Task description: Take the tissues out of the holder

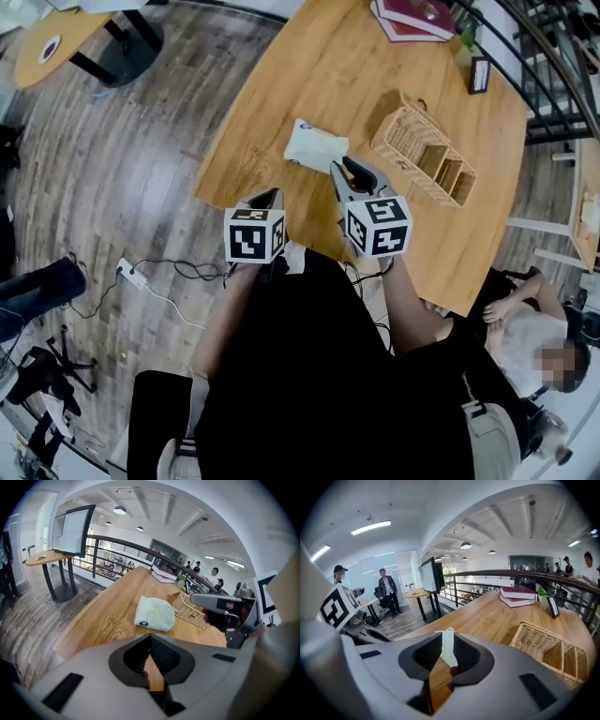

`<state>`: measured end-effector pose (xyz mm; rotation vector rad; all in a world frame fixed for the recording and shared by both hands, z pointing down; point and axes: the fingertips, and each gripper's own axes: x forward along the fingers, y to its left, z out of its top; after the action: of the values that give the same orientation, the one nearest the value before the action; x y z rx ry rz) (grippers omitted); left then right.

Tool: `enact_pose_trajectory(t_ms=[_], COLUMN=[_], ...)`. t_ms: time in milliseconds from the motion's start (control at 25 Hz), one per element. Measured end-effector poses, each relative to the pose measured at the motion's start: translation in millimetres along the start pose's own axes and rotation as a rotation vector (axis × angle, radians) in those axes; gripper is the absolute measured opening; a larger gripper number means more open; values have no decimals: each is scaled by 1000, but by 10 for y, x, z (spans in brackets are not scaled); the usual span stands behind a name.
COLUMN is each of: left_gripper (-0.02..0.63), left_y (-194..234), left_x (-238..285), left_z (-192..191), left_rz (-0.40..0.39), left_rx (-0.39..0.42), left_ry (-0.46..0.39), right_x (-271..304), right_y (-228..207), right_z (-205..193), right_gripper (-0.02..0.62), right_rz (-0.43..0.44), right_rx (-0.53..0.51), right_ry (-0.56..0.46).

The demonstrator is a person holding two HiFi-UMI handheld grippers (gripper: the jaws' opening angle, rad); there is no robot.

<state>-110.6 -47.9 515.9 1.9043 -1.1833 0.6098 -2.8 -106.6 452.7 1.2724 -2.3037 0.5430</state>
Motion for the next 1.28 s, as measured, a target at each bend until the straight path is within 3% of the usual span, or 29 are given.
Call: enact_pose_trajectory(t_ms=[200,640,960,1280], left_gripper=[12,12,12,12], left_y=[-103,-249,-240,-188], left_x=[4,-66,-133,-199], left_z=[51,-32,-104,-68], left_rz=[-33,-64,-60,-55], left_rx=[32,76,69,60], left_ry=[3,7,9,-9], right_x=[-261,-432,-463,-435], right_y=[-38,155,136,231], right_z=[-157,-571,-670,-642], right_gripper=[14,11,11,11], right_rz=[-96,-88,-96,-92], right_rx=[98,256,256,187], right_ry=[-43,73,98,109])
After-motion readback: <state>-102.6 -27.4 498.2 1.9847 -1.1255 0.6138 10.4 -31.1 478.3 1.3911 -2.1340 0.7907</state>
